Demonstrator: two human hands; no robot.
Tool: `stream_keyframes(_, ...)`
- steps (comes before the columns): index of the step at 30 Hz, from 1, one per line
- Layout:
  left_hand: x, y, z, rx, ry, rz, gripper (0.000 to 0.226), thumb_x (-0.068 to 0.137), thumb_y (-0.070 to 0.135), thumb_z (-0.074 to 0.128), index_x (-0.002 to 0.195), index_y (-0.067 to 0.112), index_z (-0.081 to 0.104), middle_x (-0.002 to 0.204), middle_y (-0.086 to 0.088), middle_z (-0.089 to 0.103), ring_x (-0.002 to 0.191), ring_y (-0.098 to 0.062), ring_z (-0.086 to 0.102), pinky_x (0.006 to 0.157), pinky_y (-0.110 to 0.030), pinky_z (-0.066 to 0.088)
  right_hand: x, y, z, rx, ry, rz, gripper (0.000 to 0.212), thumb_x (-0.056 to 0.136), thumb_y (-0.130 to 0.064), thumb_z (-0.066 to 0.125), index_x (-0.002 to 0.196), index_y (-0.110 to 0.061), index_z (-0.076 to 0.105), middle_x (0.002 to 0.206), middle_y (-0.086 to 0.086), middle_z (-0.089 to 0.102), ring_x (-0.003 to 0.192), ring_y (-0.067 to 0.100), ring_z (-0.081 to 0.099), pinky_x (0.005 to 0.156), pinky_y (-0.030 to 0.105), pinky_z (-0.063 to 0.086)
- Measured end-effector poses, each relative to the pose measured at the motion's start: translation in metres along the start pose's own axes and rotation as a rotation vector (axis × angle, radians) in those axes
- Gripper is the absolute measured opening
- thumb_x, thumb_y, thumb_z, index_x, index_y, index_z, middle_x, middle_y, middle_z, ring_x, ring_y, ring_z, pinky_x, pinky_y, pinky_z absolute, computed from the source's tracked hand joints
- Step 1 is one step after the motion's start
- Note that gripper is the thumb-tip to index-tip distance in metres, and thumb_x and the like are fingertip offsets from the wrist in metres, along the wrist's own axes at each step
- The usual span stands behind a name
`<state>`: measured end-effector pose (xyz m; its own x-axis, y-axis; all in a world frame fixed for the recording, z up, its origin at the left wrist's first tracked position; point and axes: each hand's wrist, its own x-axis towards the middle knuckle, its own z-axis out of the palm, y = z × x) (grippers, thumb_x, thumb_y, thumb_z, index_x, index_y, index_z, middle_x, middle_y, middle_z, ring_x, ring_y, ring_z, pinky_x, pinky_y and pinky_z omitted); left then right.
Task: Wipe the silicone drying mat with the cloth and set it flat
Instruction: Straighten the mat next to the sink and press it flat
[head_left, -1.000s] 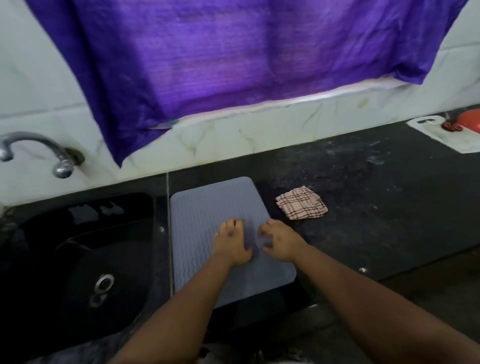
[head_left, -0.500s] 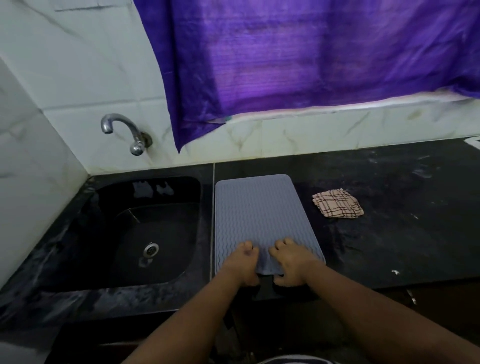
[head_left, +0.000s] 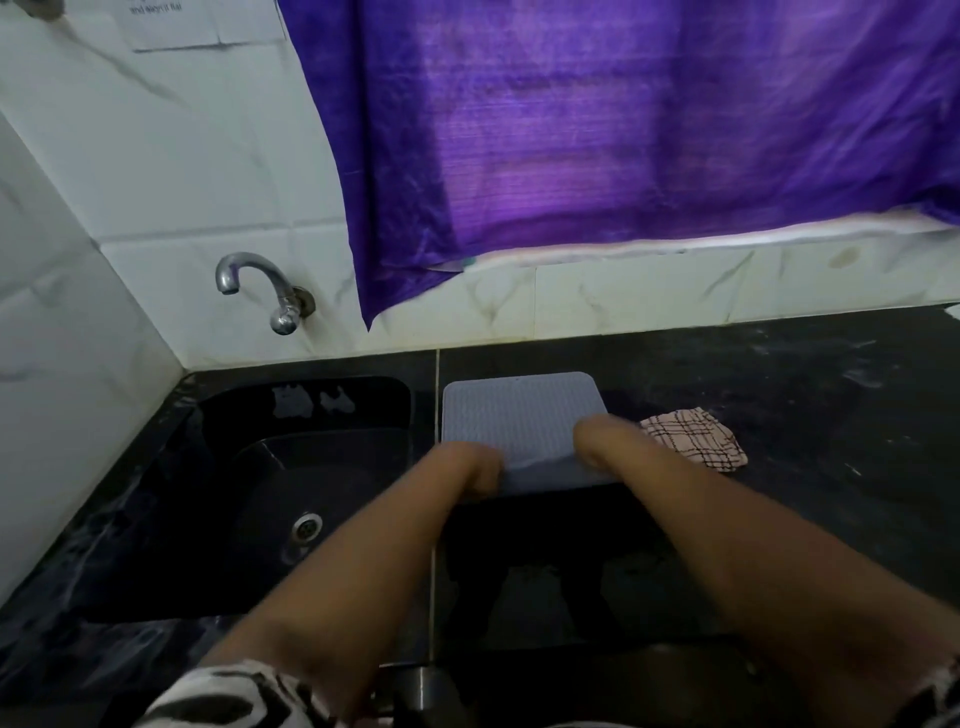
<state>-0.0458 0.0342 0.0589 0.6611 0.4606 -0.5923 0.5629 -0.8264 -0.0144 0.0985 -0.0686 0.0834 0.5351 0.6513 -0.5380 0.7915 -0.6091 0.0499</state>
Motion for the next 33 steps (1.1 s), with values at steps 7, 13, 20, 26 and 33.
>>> stream_keyframes(7, 0.025, -0.065, -0.173, -0.119, 0.658, -0.117, 0.037, 0.090, 0.004, 0.049, 0.125, 0.005, 0.059, 0.130, -0.020, 0.058, 0.118, -0.036, 0.057, 0.100, -0.043, 0.046, 0.028, -0.004, -0.160, 0.380, 0.603, 0.068, 0.040, 0.091, -0.007, 0.041, 0.128, -0.005, 0.056, 0.139, 0.019, 0.052, 0.125, 0.036, 0.052, 0.102, 0.041, 0.043)
stream_keyframes(13, 0.009, -0.082, -0.243, -0.129, 1.130, -0.143, 0.026, 0.092, 0.006, 0.040, 0.112, 0.003, 0.057, 0.113, -0.027, 0.060, 0.104, -0.044, 0.059, 0.083, -0.047, 0.048, 0.030, -0.003, -0.234, 0.505, 1.007, -0.014, 0.038, 0.084, -0.005, 0.043, 0.111, -0.013, 0.068, 0.122, 0.020, 0.063, 0.112, 0.041, 0.059, 0.094, 0.041, 0.049)
stream_keyframes(20, 0.017, -0.070, -0.156, -0.064, 1.013, -0.088, 0.032, 0.102, 0.023, 0.034, 0.122, 0.009, 0.055, 0.117, -0.018, 0.063, 0.105, -0.036, 0.061, 0.085, -0.042, 0.047, 0.037, 0.006, -0.144, 0.381, 0.942, -0.083, 0.031, 0.088, -0.008, 0.047, 0.110, -0.013, 0.068, 0.114, 0.017, 0.063, 0.105, 0.038, 0.062, 0.092, 0.040, 0.051)
stream_keyframes(26, 0.022, -0.029, 0.004, -0.029, 0.590, 0.047, 0.034, 0.100, 0.025, 0.038, 0.119, 0.010, 0.062, 0.122, -0.016, 0.063, 0.112, -0.033, 0.060, 0.095, -0.036, 0.046, 0.033, 0.007, -0.002, 0.343, 0.534, -0.063, 0.027, 0.092, -0.013, 0.047, 0.110, -0.009, 0.066, 0.115, 0.017, 0.065, 0.104, 0.033, 0.063, 0.092, 0.035, 0.051)
stream_keyframes(33, 0.000, 0.002, 0.090, -0.087, 0.495, 0.013, 0.035, 0.099, 0.027, 0.043, 0.115, 0.005, 0.065, 0.118, -0.014, 0.066, 0.111, -0.031, 0.060, 0.091, -0.034, 0.046, 0.014, 0.018, 0.105, 0.120, 0.388, -0.077, 0.035, 0.093, -0.011, 0.047, 0.125, -0.016, 0.058, 0.126, 0.005, 0.058, 0.116, 0.024, 0.056, 0.099, 0.030, 0.044)
